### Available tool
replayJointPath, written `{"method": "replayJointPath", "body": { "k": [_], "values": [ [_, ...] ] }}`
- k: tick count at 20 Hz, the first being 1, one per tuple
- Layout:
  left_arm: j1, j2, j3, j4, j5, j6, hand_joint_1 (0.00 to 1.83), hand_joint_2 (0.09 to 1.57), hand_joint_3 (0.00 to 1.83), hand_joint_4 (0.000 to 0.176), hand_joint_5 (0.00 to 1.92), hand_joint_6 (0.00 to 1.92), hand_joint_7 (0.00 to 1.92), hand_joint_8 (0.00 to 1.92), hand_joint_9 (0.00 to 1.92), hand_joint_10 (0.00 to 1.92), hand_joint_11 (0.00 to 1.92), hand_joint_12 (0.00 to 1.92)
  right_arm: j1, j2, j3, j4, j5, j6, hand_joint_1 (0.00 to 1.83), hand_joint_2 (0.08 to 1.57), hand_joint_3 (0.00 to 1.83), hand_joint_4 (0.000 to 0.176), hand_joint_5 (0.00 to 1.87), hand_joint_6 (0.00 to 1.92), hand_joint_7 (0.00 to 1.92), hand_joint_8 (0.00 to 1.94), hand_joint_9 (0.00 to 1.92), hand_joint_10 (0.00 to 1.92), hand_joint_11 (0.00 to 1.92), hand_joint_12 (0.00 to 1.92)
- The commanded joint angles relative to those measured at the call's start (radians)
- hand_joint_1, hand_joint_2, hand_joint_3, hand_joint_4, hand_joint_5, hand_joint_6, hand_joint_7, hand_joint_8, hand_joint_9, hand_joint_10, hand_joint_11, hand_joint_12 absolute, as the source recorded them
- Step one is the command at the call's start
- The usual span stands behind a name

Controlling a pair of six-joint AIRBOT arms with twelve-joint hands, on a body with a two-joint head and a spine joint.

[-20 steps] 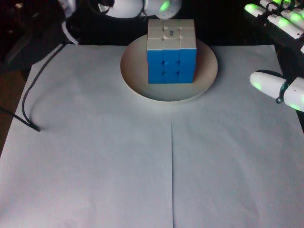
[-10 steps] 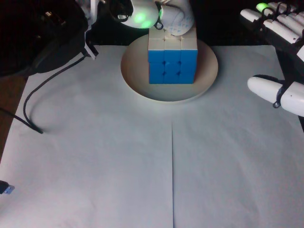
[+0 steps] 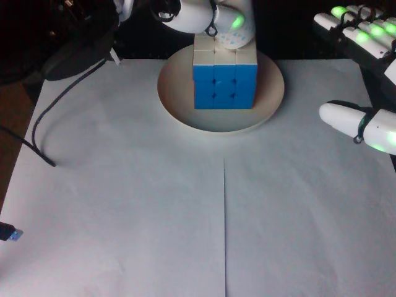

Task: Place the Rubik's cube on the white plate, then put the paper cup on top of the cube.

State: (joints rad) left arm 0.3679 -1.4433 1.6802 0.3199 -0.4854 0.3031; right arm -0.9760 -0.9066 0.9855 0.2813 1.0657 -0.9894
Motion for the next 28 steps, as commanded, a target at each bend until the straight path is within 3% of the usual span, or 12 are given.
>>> {"method": "replayJointPath", "body": {
  "k": [1,5,8,10,12,15,16,18,20,21,25,28],
  "values": [
    [-0.027,0.011,-0.007,-0.002,-0.081,0.002,1.00,1.19,0.00,0.000,0.16,1.67,0.20,1.33,0.17,1.57,0.20,1.92,0.009,-0.001,0.006,-0.004,0.126,0.003,0.40,1.27,0.00,0.078,0.00,0.00,0.00,0.00,0.00,0.00,0.00,0.00],
    [-0.073,0.017,-0.018,0.097,-0.035,0.002,0.96,1.19,0.00,0.000,0.18,1.56,0.27,1.40,0.32,1.63,0.37,1.92,0.006,-0.002,0.006,-0.001,0.126,0.003,0.36,1.29,0.00,0.053,0.00,0.00,0.00,0.00,0.00,0.00,0.00,0.00],
    [-0.088,0.005,-0.022,0.144,-0.017,0.002,1.11,1.19,0.00,0.000,0.20,1.44,0.32,1.33,0.33,1.54,0.34,1.92,0.005,-0.005,0.007,0.000,0.126,0.003,0.41,1.26,0.00,0.096,0.00,0.00,0.00,0.00,0.00,0.00,0.00,0.00],
    [-0.088,0.002,-0.023,0.147,-0.015,0.002,1.11,1.20,0.00,0.000,0.20,1.45,0.35,1.44,0.40,1.67,0.46,1.92,0.005,-0.006,0.007,0.000,0.126,0.003,0.40,1.26,0.00,0.094,0.00,0.00,0.00,0.00,0.00,0.00,0.00,0.00],
    [-0.088,0.000,-0.026,0.165,-0.005,0.002,1.02,1.18,0.00,0.000,0.19,1.32,0.33,1.10,0.32,1.45,0.30,1.92,0.005,-0.006,0.007,0.000,0.126,0.003,0.36,1.29,0.01,0.053,0.00,0.00,0.00,0.00,0.00,0.00,0.00,0.00],
    [-0.088,-0.001,-0.031,0.183,0.006,0.002,0.96,1.14,0.00,0.000,0.16,0.93,0.35,0.38,0.21,0.88,0.12,1.72,0.004,-0.007,0.007,0.002,0.126,0.003,0.41,1.28,0.00,0.054,0.00,0.00,0.00,0.00,0.00,0.00,0.00,0.00],
    [-0.088,-0.002,-0.031,0.185,0.008,0.002,0.94,1.15,0.00,0.000,0.17,0.65,0.37,0.15,0.22,0.66,0.05,1.68,0.004,-0.007,0.007,0.002,0.126,0.003,0.38,1.26,0.00,0.078,0.00,0.00,0.00,0.00,0.00,0.00,0.00,0.00],
    [-0.088,-0.002,-0.031,0.187,0.010,0.002,0.86,1.15,0.00,0.000,0.19,0.33,0.34,0.01,0.17,0.56,0.00,1.63,0.004,-0.007,0.007,0.002,0.126,0.003,0.38,1.26,0.00,0.075,0.00,0.00,0.00,0.00,0.00,0.00,0.00,0.00],
    [-0.088,-0.001,-0.031,0.187,0.012,0.002,0.75,1.14,0.00,0.044,0.20,0.07,0.16,0.00,0.10,0.48,0.00,1.69,0.004,-0.007,0.007,0.002,0.126,0.003,0.36,1.28,0.00,0.051,0.00,0.00,0.00,0.00,0.00,0.00,0.00,0.00],
    [-0.088,0.000,-0.031,0.187,0.012,0.002,0.72,1.13,0.00,0.037,0.17,0.02,0.11,0.00,0.03,0.54,0.00,1.70,0.004,-0.007,0.007,0.003,0.126,0.003,0.38,1.28,0.01,0.050,0.00,0.00,0.00,0.00,0.00,0.00,0.00,0.00],
    [-0.088,0.002,-0.032,0.187,0.012,0.002,0.63,1.08,0.00,0.069,0.12,0.00,0.03,0.00,0.00,0.50,0.00,1.69,0.004,-0.007,0.007,0.004,0.126,0.003,0.37,1.26,0.00,0.108,0.00,0.00,0.00,0.00,0.00,0.00,0.00,0.00],
    [-0.087,0.012,-0.039,0.181,-0.003,0.002,0.54,1.08,0.00,0.091,0.01,0.00,0.00,0.00,0.00,0.40,0.00,1.77,0.004,-0.007,0.007,0.005,0.126,0.003,0.34,1.29,0.01,0.064,0.00,0.00,0.00,0.00,0.00,0.00,0.00,0.00]
  ]
}}
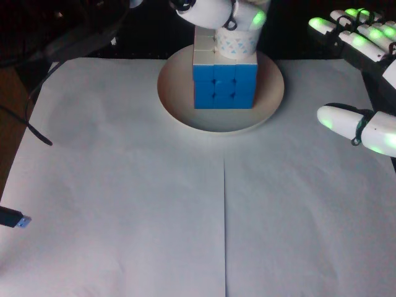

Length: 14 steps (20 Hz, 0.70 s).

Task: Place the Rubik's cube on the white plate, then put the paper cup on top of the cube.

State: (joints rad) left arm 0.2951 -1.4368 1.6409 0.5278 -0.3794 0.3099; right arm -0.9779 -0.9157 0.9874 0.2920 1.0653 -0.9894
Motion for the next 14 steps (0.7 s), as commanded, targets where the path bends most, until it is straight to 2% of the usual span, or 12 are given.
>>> {"method": "replayJointPath", "body": {
  "k": [1,2,4,5,6,7,9,10,11,12,13,14],
  "values": [
    [-0.014,0.010,-0.002,-0.033,-0.117,-0.005,0.50,1.06,0.00,0.087,0.01,0.00,0.00,0.00,0.00,0.45,0.00,1.79,0.006,0.002,0.005,-0.006,0.127,0.003,0.34,1.28,0.00,0.076,0.00,0.00,0.00,0.00,0.00,0.00,0.00,0.00],
    [-0.013,0.017,-0.007,-0.039,-0.125,-0.005,0.50,1.05,0.00,0.093,0.00,0.00,0.00,0.00,0.00,0.43,0.00,1.78,0.006,0.002,0.005,-0.006,0.127,0.003,0.35,1.27,0.00,0.098,0.00,0.00,0.00,0.00,0.00,0.00,0.00,0.00],
    [-0.011,0.026,-0.011,-0.047,-0.137,-0.005,0.58,1.05,0.00,0.127,0.00,0.00,0.00,0.00,0.00,0.07,0.00,1.44,0.006,0.002,0.005,-0.005,0.127,0.003,0.37,1.27,0.00,0.116,0.00,0.00,0.00,0.00,0.00,0.00,0.00,0.00],
    [-0.008,0.030,-0.012,-0.055,-0.144,-0.005,0.56,1.05,0.00,0.149,0.00,0.00,0.00,0.00,0.00,0.00,0.00,1.24,0.006,0.003,0.005,-0.005,0.127,0.003,0.35,1.27,0.00,0.102,0.00,0.00,0.00,0.00,0.00,0.00,0.00,0.00],
    [-0.007,0.037,-0.018,-0.057,-0.153,-0.005,0.55,1.05,0.00,0.150,0.00,0.00,0.00,0.00,0.00,0.00,0.00,1.15,0.006,0.003,0.005,-0.005,0.127,0.003,0.34,1.27,0.00,0.101,0.00,0.00,0.00,0.00,0.00,0.00,0.00,0.00],
    [-0.004,0.047,-0.028,-0.062,-0.173,-0.005,0.60,1.04,0.00,0.149,0.00,0.00,0.00,0.00,0.00,0.00,0.00,1.02,0.006,0.004,0.004,-0.005,0.127,0.003,0.35,1.28,0.00,0.075,0.00,0.00,0.00,0.00,0.00,0.00,0.00,0.00],
    [0.005,0.080,-0.056,-0.089,-0.229,-0.005,0.56,1.04,0.00,0.117,0.00,0.00,0.00,0.00,0.00,0.00,0.00,1.13,0.006,0.006,0.004,-0.005,0.127,0.003,0.35,1.27,0.00,0.062,0.00,0.00,0.00,0.00,0.00,0.00,0.00,0.00],
    [0.011,0.111,-0.085,-0.110,-0.269,0.016,0.57,1.06,0.00,0.130,0.00,0.00,0.00,0.00,0.00,0.00,0.00,1.02,0.006,0.008,0.002,-0.005,0.127,0.003,0.37,1.27,0.00,0.090,0.00,0.00,0.00,0.00,0.00,0.00,0.00,0.00],
    [0.016,0.131,-0.105,-0.126,-0.289,0.036,0.61,1.07,0.00,0.159,0.00,0.00,0.00,0.00,0.00,0.00,0.00,0.98,0.006,0.010,0.000,-0.005,0.127,0.003,0.36,1.28,0.00,0.122,0.00,0.00,0.00,0.00,0.00,0.00,0.00,0.00],
    [0.023,0.159,-0.134,-0.147,-0.318,0.070,0.62,1.07,0.00,0.166,0.00,0.00,0.00,0.00,0.00,0.00,0.00,0.91,0.006,0.012,-0.001,-0.005,0.127,0.003,0.37,1.28,0.00,0.121,0.00,0.00,0.00,0.00,0.00,0.00,0.00,0.00],
    [0.038,0.197,-0.171,-0.183,-0.361,0.109,0.69,1.07,0.00,0.174,0.00,0.00,0.00,0.00,0.00,0.00,0.00,1.11,0.006,0.014,-0.003,-0.005,0.127,0.003,0.37,1.28,0.00,0.106,0.00,0.00,0.00,0.00,0.00,0.00,0.00,0.00],
    [0.053,0.218,-0.187,-0.199,-0.394,0.116,0.65,1.08,0.00,0.176,0.00,0.00,0.00,0.00,0.00,0.00,0.00,1.03,0.006,0.016,-0.004,-0.005,0.127,0.003,0.37,1.29,0.00,0.071,0.00,0.00,0.00,0.00,0.00,0.00,0.00,0.00]
  ]
}}
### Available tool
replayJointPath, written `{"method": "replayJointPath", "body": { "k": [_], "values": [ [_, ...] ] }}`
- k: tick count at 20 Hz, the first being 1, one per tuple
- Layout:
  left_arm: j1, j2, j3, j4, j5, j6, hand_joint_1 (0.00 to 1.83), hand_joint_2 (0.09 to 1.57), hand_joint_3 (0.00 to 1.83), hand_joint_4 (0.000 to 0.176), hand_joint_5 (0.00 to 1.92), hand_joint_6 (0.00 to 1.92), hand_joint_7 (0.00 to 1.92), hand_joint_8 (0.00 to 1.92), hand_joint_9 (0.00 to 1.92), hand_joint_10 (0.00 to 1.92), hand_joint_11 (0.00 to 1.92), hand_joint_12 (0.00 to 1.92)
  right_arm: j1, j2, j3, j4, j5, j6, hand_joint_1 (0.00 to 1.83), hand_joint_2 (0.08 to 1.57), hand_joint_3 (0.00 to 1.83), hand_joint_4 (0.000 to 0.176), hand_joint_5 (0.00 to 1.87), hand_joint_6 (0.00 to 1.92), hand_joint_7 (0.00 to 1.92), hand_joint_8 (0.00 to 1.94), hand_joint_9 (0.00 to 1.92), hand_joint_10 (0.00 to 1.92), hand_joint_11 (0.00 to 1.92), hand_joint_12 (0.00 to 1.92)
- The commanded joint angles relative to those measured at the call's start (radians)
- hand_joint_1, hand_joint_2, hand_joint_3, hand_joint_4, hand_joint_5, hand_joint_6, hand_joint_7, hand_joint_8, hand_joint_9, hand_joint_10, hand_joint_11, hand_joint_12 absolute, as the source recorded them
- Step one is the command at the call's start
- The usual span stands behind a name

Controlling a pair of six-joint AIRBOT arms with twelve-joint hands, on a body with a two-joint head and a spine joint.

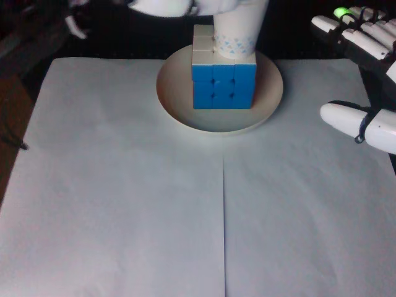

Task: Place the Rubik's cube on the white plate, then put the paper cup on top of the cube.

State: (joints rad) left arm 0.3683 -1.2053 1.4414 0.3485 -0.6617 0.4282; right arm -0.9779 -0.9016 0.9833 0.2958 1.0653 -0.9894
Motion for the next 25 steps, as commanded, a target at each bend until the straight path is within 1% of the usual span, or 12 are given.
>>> {"method": "replayJointPath", "body": {
  "k": [1,2,3,6,9,10,11,13,14,20,22,25],
  "values": [
    [0.011,0.020,-0.011,-0.056,-0.167,0.003,0.59,1.09,0.00,0.139,0.00,0.00,0.00,0.00,0.00,0.00,0.00,0.53,0.006,0.007,-0.004,-0.009,0.128,0.003,0.33,1.28,0.00,0.033,0.00,0.00,0.00,0.00,0.00,0.00,0.00,0.00],
    [0.037,0.046,-0.031,-0.080,-0.211,0.009,0.59,1.06,0.00,0.135,0.00,0.00,0.00,0.00,0.00,0.00,0.00,0.04,0.006,0.011,-0.007,-0.009,0.128,0.003,0.33,1.29,0.00,0.019,0.00,0.00,0.00,0.00,0.00,0.00,0.00,0.00],
    [0.062,0.081,-0.060,-0.109,-0.251,0.033,0.52,1.07,0.00,0.169,0.00,0.00,0.00,0.00,0.00,0.00,0.04,0.02,0.006,0.017,-0.011,-0.009,0.128,0.003,0.32,1.29,0.00,0.019,0.00,0.00,0.00,0.00,0.00,0.00,0.00,0.00],
    [0.131,0.195,-0.168,-0.161,-0.360,0.129,0.39,1.16,0.03,0.171,0.00,0.00,0.00,0.00,0.00,0.00,0.00,0.00,0.006,0.046,-0.035,-0.010,0.158,0.003,0.19,1.28,0.00,0.081,0.00,0.00,0.00,0.00,0.00,0.00,0.00,0.00],
    [0.212,0.291,-0.249,-0.216,-0.448,0.209,0.42,1.21,0.03,0.145,0.00,0.00,0.00,0.00,0.00,0.00,0.00,0.00,-0.001,0.077,-0.058,-0.016,0.198,0.003,0.17,1.32,0.02,0.064,0.00,0.00,0.00,0.00,0.00,0.00,0.00,0.00],
    [0.246,0.318,-0.271,-0.235,-0.483,0.226,0.40,1.20,0.02,0.134,0.00,0.00,0.00,0.00,0.00,0.00,0.00,0.00,-0.003,0.088,-0.067,-0.018,0.212,0.003,0.14,1.33,0.02,0.076,0.00,0.00,0.00,0.00,0.00,0.00,0.00,0.00],
    [0.279,0.342,-0.291,-0.254,-0.512,0.247,0.39,1.18,0.00,0.167,0.00,0.00,0.00,0.00,0.00,0.00,0.00,0.00,-0.006,0.097,-0.073,-0.020,0.226,0.003,0.08,1.30,0.00,0.121,0.00,0.00,0.00,0.00,0.00,0.00,0.00,0.00],
    [0.355,0.400,-0.351,-0.306,-0.586,0.313,0.40,1.19,0.00,0.168,0.00,0.00,0.00,0.00,0.00,0.00,0.00,0.00,-0.013,0.118,-0.088,-0.023,0.258,0.002,0.11,1.24,0.00,0.149,0.00,0.00,0.00,0.00,0.00,0.00,0.00,0.00],
    [0.402,0.431,-0.382,-0.339,-0.642,0.347,0.38,1.20,0.01,0.175,0.00,0.00,0.00,0.00,0.00,0.00,0.00,0.00,-0.015,0.130,-0.097,-0.024,0.273,0.001,0.17,1.27,0.00,0.113,0.00,0.00,0.00,0.00,0.00,0.00,0.00,0.00],
    [0.638,0.526,-0.479,-0.477,-0.906,0.403,0.29,1.19,0.00,0.176,0.00,0.00,0.00,0.00,0.00,0.00,0.00,0.00,-0.020,0.168,-0.134,-0.037,0.344,-0.010,0.12,1.32,0.02,0.062,0.00,0.00,0.00,0.00,0.00,0.00,0.00,0.00],
    [0.656,0.555,-0.501,-0.500,-0.934,0.415,0.36,1.18,0.00,0.176,0.00,0.00,0.00,0.00,0.00,0.00,0.00,0.00,-0.019,0.181,-0.146,-0.041,0.368,-0.010,0.13,1.29,0.00,0.093,0.00,0.00,0.00,0.00,0.00,0.00,0.00,0.00],
    [0.679,0.564,-0.515,-0.511,-0.995,0.420,0.31,1.15,0.00,0.162,0.00,0.00,0.00,0.00,0.00,0.00,0.00,0.00,-0.020,0.249,-0.178,-0.042,0.420,-0.010,0.19,1.31,0.01,0.071,0.00,0.00,0.00,0.00,0.00,0.00,0.00,0.00]
  ]
}}
